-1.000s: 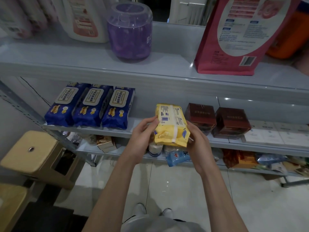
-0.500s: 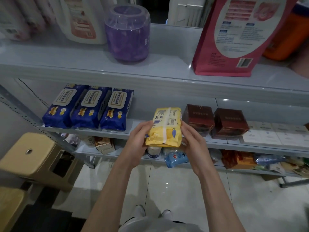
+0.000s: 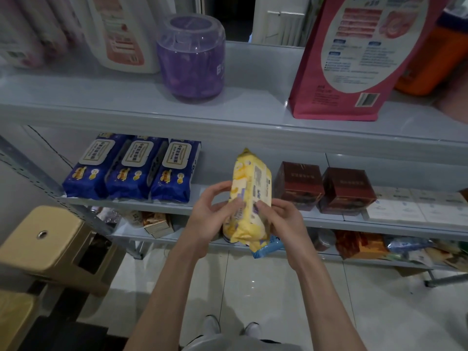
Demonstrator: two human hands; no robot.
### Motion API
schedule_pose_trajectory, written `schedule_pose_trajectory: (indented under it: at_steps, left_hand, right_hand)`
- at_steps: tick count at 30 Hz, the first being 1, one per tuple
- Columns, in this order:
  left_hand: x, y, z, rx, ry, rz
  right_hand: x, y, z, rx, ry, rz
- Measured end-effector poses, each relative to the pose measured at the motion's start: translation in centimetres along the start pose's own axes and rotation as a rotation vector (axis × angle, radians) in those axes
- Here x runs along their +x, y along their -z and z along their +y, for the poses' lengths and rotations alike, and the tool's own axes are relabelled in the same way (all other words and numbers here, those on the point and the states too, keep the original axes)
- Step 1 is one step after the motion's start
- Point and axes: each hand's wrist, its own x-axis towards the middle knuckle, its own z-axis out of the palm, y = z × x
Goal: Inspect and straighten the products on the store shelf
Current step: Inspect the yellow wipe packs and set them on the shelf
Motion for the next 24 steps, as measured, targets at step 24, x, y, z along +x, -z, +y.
schedule_pose_trajectory:
  at_steps: [24]
  left_hand:
    - [0.3,0.0,-1.7,-0.018,0.054,-0.094]
  right_hand:
    - [0.0,1.0,0.9,0.069,0.078,-0.194]
